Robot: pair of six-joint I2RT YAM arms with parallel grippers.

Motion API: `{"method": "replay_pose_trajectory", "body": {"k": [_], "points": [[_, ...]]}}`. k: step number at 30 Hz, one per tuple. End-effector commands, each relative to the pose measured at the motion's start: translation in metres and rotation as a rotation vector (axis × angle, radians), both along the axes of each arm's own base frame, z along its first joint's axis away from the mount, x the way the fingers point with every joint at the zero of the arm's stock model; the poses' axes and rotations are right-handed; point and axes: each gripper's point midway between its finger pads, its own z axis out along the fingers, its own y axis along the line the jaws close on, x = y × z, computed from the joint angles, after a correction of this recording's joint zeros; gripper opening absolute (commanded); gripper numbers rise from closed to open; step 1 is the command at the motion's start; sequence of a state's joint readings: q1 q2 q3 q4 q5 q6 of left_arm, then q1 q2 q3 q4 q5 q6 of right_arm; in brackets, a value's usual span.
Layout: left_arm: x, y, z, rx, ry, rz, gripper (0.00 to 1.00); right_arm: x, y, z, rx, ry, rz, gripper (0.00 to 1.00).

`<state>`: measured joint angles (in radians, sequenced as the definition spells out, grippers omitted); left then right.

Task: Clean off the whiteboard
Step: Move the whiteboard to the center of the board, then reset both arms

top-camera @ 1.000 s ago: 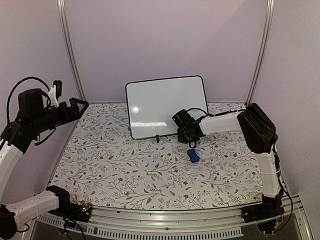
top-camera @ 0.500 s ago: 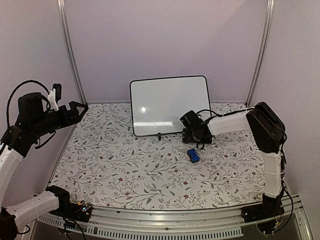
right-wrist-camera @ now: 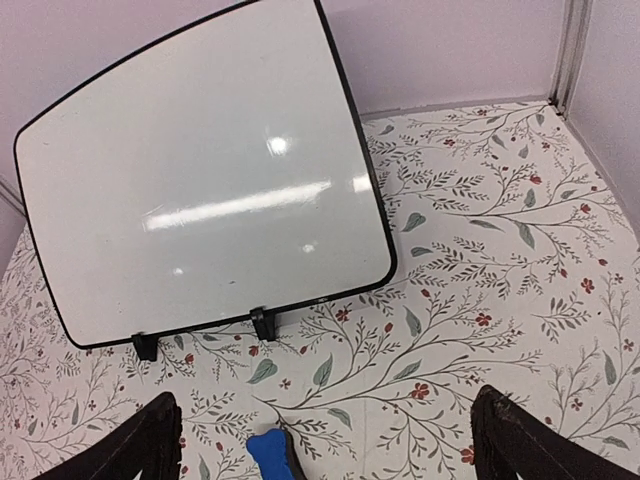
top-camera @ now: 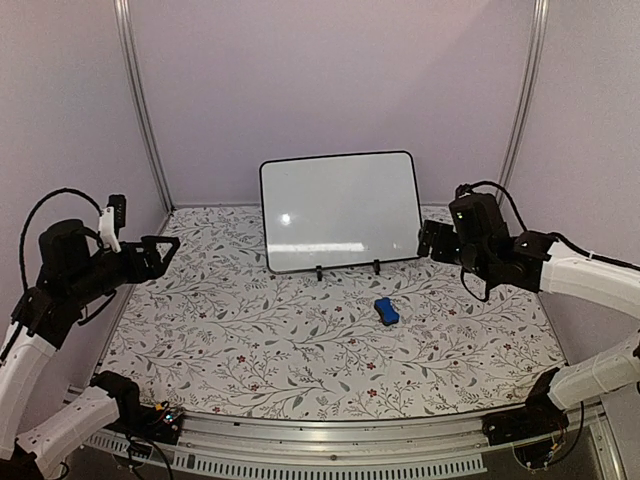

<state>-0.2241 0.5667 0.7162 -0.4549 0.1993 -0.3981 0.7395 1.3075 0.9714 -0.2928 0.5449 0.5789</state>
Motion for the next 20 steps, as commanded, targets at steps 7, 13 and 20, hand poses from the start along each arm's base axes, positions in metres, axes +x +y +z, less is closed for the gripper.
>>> {"method": "replay_pose_trajectory", "body": {"k": [7, 13, 20], "points": [[0.001, 0.002, 0.002, 0.018, -0.074, 0.004, 1.0, -0.051, -0.092, 0.013, -0.126, -0.101, -0.195, 0.99], [0.002, 0.004, 0.001, 0.019, -0.072, 0.014, 1.0, -0.066, -0.116, 0.029, -0.097, -0.183, -0.25, 0.99], [0.001, 0.006, 0.003, 0.017, -0.079, 0.023, 1.0, -0.076, -0.13, 0.045, -0.041, -0.235, -0.294, 0.99]]}}
